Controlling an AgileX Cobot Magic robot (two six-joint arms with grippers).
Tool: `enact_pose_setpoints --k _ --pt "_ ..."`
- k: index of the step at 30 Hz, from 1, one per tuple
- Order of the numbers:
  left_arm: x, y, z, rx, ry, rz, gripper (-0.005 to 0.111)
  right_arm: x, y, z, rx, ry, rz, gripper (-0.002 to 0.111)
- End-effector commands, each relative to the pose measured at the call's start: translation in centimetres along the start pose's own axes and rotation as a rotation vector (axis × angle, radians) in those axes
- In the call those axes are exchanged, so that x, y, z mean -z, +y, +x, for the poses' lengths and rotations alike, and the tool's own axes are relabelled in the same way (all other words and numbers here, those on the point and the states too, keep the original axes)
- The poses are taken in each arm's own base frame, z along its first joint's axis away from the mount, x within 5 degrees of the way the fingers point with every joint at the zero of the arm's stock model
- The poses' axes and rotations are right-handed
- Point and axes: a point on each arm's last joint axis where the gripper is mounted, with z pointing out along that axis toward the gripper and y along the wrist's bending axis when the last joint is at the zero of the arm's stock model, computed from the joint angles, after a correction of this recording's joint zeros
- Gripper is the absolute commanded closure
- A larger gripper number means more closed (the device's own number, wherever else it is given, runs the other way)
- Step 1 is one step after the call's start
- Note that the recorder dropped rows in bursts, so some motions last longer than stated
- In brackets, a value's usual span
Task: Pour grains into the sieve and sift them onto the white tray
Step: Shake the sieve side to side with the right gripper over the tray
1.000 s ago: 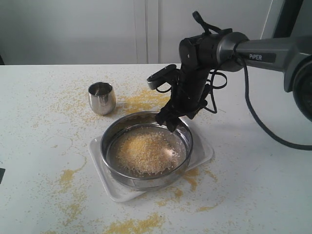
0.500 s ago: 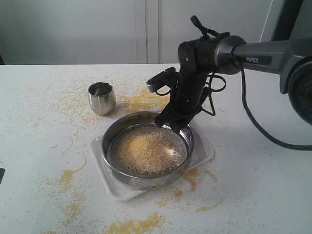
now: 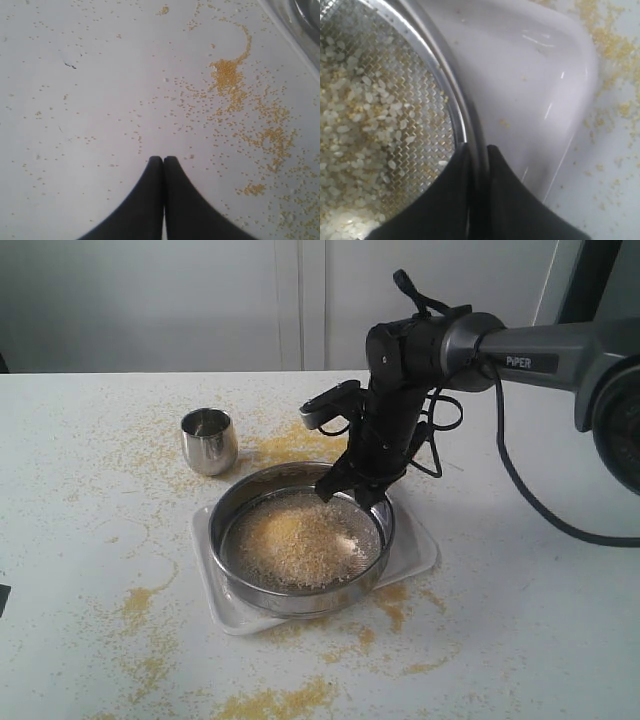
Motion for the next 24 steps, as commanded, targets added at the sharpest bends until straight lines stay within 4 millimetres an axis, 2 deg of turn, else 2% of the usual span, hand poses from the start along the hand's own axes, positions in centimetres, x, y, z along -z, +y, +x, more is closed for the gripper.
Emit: enact_pose_setpoints --k 1,5,10,17,21,24 --pt "0.2 0.0 -0.1 0.008 0.003 0.002 0.107 0.9 -0.1 0.2 0.002 0.018 0.006 0.108" --pt "0.2 0.0 -0.1 0.008 0.003 0.002 0.107 3.5 0.0 -0.1 -0.026 -0.038 0.012 0.108" --pt "0.2 0.0 -0.1 0.008 0.003 0.002 0.107 5.1 0.1 -0.7 -0.079 -0.080 0.000 0.108" --pt "0.2 0.0 -0.1 0.008 0.003 0.002 0.107 5.7 0.5 -1.0 -0.143 -0.097 -0.106 0.108" --pt "0.2 0.0 -0.1 0.008 0.003 0.002 0.107 5.7 -0.6 -0.6 -0.166 -0.086 -0.102 0.108" --pt "0.2 0.0 -0.1 0.008 0.003 0.002 0.107 6.1 -2.3 -0.2 -0.236 -0.096 -0.092 0.108"
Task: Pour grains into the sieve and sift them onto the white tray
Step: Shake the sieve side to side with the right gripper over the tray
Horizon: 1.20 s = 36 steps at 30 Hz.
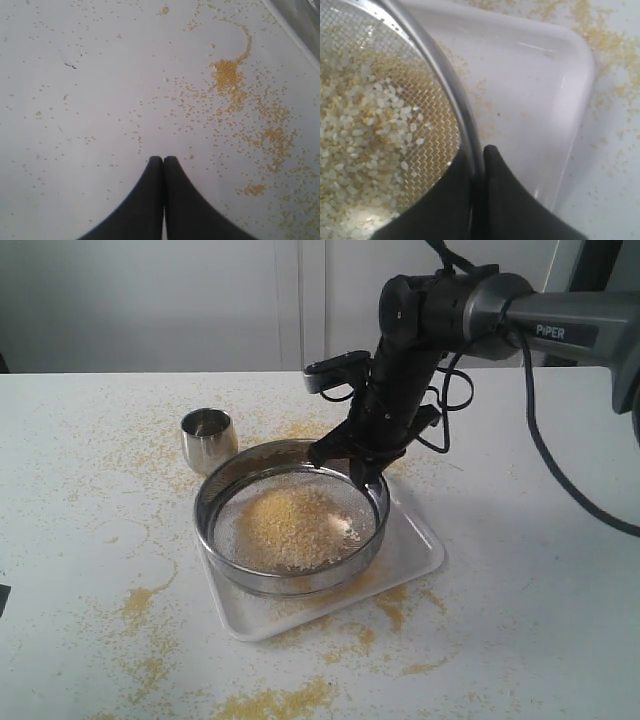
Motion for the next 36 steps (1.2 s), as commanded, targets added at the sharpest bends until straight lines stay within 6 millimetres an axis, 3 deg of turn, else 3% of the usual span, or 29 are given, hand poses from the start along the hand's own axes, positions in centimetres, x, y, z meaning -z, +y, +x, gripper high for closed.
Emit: enact_pose_setpoints --k 1,4,8,13,17,20,22,25,27,31,36 --pt "0.2 0.0 -0.1 0.008 0.003 0.002 0.107 2.1 -2.4 -0.1 -0.132 -0.060 0.001 0.108" --pt "0.2 0.0 -0.1 0.008 0.003 0.002 0.107 2.1 -2.3 -0.1 -0.146 -0.062 -0.013 0.108" --pt "0.2 0.0 -0.1 0.008 0.003 0.002 0.107 2.1 -1.7 0.1 -0.005 -0.035 -0.005 0.108" --pt "0.2 0.0 -0.1 0.008 0.003 0.002 0.107 2.6 -2.7 -0.3 -0.164 -0.096 -0.004 0.108" --pt "0.2 0.0 -0.1 0.008 0.003 0.002 0.107 2.5 -1.9 0.2 0.039 -0.037 -0.020 0.108" --pt "0.2 0.0 -0.1 0.008 0.003 0.002 0.107 2.7 -3.6 0.1 -0.148 -0.074 0.027 0.108" --pt "0.2 0.0 -0.1 0.008 0.003 0.002 0.107 2.8 -3.6 0.0 -0.230 -0.088 0.005 0.108" --pt "0.2 0.0 -0.1 0.008 0.003 0.002 0.107 2.8 -2.2 0.2 -0.036 -0.044 -0.050 0.108" --pt "0.2 0.0 -0.1 0.008 0.003 0.002 0.107 2.8 -2.3 0.5 0.053 -0.017 -0.015 0.108" --pt "0.2 0.0 -0.1 0.008 0.003 0.002 0.107 2.9 -4.0 0.2 -0.218 -0.069 0.061 0.108" --pt "0.2 0.0 -0.1 0.008 0.003 0.002 0.107 2.8 -2.8 0.6 0.082 -0.001 0.022 0.108"
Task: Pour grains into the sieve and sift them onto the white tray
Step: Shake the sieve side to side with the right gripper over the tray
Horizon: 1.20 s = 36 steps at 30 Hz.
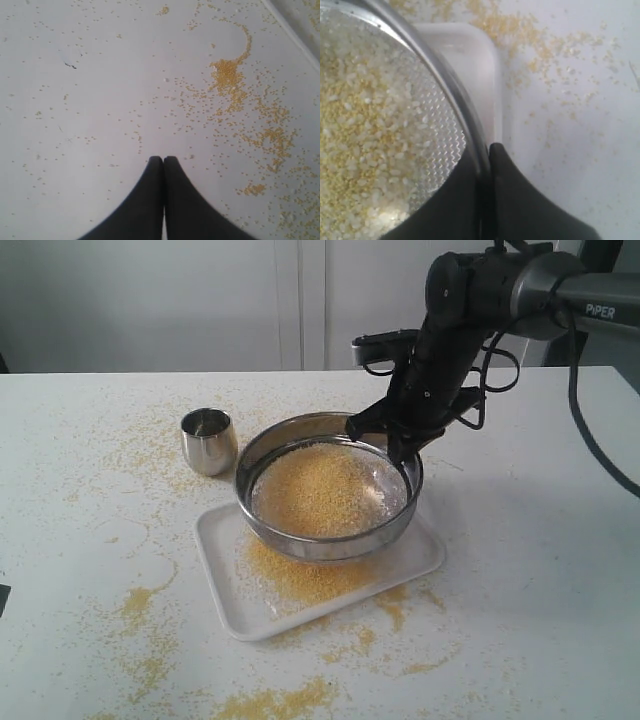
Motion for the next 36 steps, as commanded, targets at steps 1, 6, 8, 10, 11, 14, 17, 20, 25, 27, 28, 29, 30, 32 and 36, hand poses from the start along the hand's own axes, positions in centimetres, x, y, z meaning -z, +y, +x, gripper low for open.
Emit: enact_pose_setpoints --k 1,6,8,10,11,14,17,20,25,27,28,29,30,32,36 --pt "0.2 0.0 -0.1 0.008 0.001 0.002 0.107 1.1 0.3 0.1 0.107 0.007 -0.004 0.108" --pt "0.2 0.0 -0.1 0.008 0.001 0.002 0.107 1.1 1.0 0.1 0.046 -0.008 -0.109 0.108" --pt "0.2 0.0 -0.1 0.008 0.001 0.002 0.107 1.1 1.2 0.3 0.194 0.009 -0.107 0.108" --pt "0.2 0.0 -0.1 0.008 0.001 0.002 0.107 1.1 -0.1 0.0 0.043 -0.026 -0.036 0.108" --pt "0.2 0.0 -0.1 0.008 0.001 0.002 0.107 1.1 -0.6 -0.2 -0.097 -0.054 -0.020 0.108" --pt "0.2 0.0 -0.1 0.008 0.001 0.002 0.107 0.8 0.0 -0.2 -0.089 -0.063 -0.080 0.108" --pt "0.2 0.0 -0.1 0.008 0.001 0.002 0.107 0.8 0.7 0.4 0.194 -0.005 -0.115 0.108" --pt "0.2 0.0 -0.1 0.008 0.001 0.002 0.107 0.8 -1.2 0.0 -0.108 -0.049 -0.047 0.108" --pt "0.2 0.0 -0.1 0.008 0.001 0.002 0.107 0.8 0.6 0.2 0.114 -0.043 -0.189 0.108" --pt "0.2 0.0 -0.1 0.008 0.001 0.002 0.107 0.7 -0.1 0.1 0.067 -0.054 -0.139 0.108" --pt "0.2 0.0 -0.1 0.008 0.001 0.002 0.107 0.5 -0.9 0.0 -0.074 -0.080 -0.110 0.108" --pt "0.2 0.0 -0.1 0.008 0.001 0.002 0.107 0.4 -1.2 -0.1 -0.187 -0.094 -0.107 0.108" --pt "0.2 0.0 -0.1 0.008 0.001 0.002 0.107 0.2 -1.2 -0.1 -0.242 -0.098 -0.114 0.108" --pt "0.2 0.0 -0.1 0.008 0.001 0.002 0.107 0.0 -0.1 0.3 -0.109 -0.071 -0.158 0.108" --pt "0.2 0.0 -0.1 0.008 -0.001 0.002 0.107 0.0 -0.3 0.7 0.129 -0.035 -0.135 0.108"
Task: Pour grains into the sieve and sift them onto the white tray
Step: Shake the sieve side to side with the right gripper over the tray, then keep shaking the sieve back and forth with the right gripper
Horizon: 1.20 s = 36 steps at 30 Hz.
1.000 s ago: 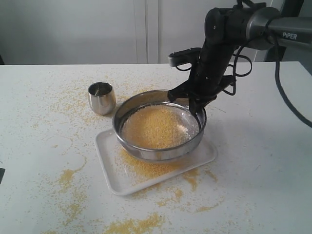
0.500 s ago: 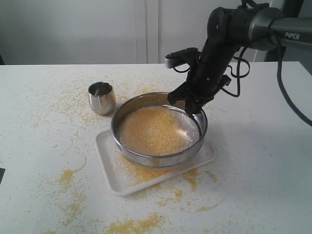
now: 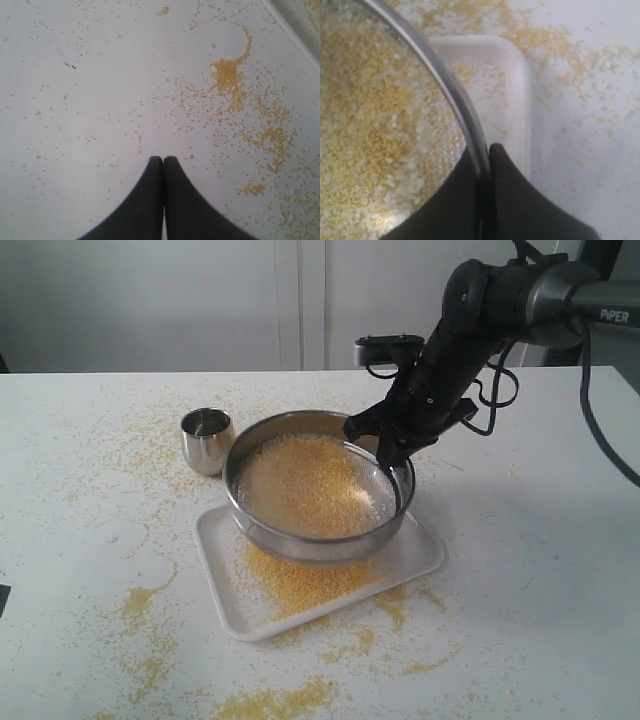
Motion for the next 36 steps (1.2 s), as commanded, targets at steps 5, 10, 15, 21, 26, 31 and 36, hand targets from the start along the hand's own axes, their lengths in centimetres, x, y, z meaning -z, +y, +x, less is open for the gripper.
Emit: enact_pose_setpoints --k 5,10,15,21,26,31,36 --pt "0.2 0.0 -0.1 0.008 -0.001 0.002 0.107 1.0 0.2 -0.6 -0.175 -0.081 -0.083 0.108" --pt "0.2 0.0 -0.1 0.008 -0.001 0.002 0.107 1.2 -0.5 -0.3 -0.002 -0.064 -0.056 0.108" --pt "0.2 0.0 -0.1 0.008 -0.001 0.002 0.107 1.2 -0.1 0.2 0.033 -0.031 -0.105 0.108" --pt "0.2 0.0 -0.1 0.008 -0.001 0.002 0.107 1.3 -0.8 -0.2 -0.212 -0.098 -0.158 0.108" --pt "0.2 0.0 -0.1 0.008 -0.001 0.002 0.107 1.7 -2.4 0.2 -0.258 -0.091 -0.012 0.108" --pt "0.2 0.0 -0.1 0.008 -0.001 0.002 0.107 1.9 -1.7 0.1 -0.158 -0.093 -0.049 0.108" --pt "0.2 0.0 -0.1 0.008 -0.001 0.002 0.107 2.2 -0.8 0.1 0.042 -0.096 -0.083 0.108"
